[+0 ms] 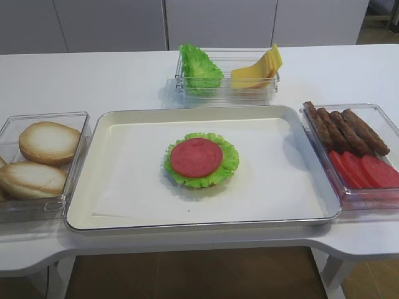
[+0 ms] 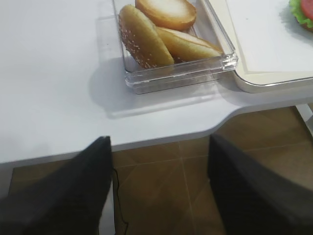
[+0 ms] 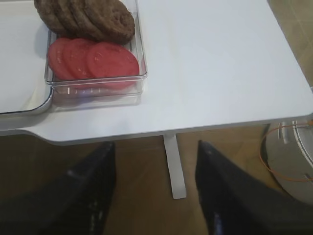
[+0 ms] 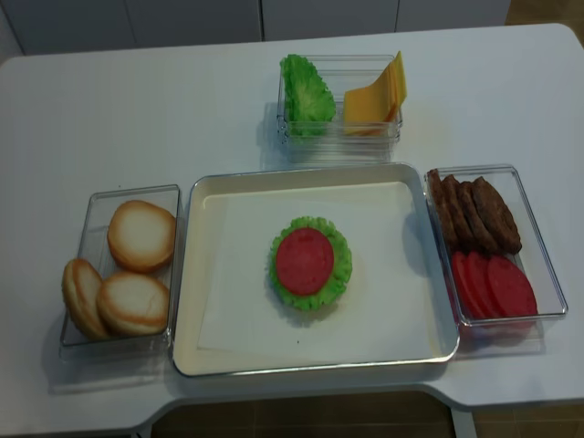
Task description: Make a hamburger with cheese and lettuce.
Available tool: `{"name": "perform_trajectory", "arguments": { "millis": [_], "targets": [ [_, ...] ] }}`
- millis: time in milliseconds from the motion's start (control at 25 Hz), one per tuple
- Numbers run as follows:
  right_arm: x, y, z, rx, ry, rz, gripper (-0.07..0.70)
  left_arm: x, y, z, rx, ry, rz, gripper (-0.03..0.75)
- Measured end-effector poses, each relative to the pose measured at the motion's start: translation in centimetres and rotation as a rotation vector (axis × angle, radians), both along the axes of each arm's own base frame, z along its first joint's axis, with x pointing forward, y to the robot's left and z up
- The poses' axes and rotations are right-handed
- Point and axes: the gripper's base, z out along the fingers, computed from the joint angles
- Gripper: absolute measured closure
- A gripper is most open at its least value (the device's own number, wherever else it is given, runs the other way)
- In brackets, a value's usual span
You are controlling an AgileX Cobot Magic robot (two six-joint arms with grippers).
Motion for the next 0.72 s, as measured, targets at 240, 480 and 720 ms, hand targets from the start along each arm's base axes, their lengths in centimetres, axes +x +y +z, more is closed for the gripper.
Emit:
{"name": "perform_trajectory", "arguments": {
  "millis": [240, 480, 720],
  "targets": [
    [-1.9, 0.1, -1.8, -0.006, -0.070, 0.017, 0.243, 0.0, 0.0, 0.0, 0.000, 0.000, 0.000, 0.257],
    [-2.0, 0.4, -3.8, -0.002, -0.050, 0.051, 0.244, 0.0, 0.0, 0.0, 0.000, 0.000, 0.000, 0.257],
    [-1.2, 0.4, -5.3, -0.026, -0.026, 0.074, 0.244, 0.0, 0.0, 0.0, 0.000, 0.000, 0.000, 0.257]
  ]
}}
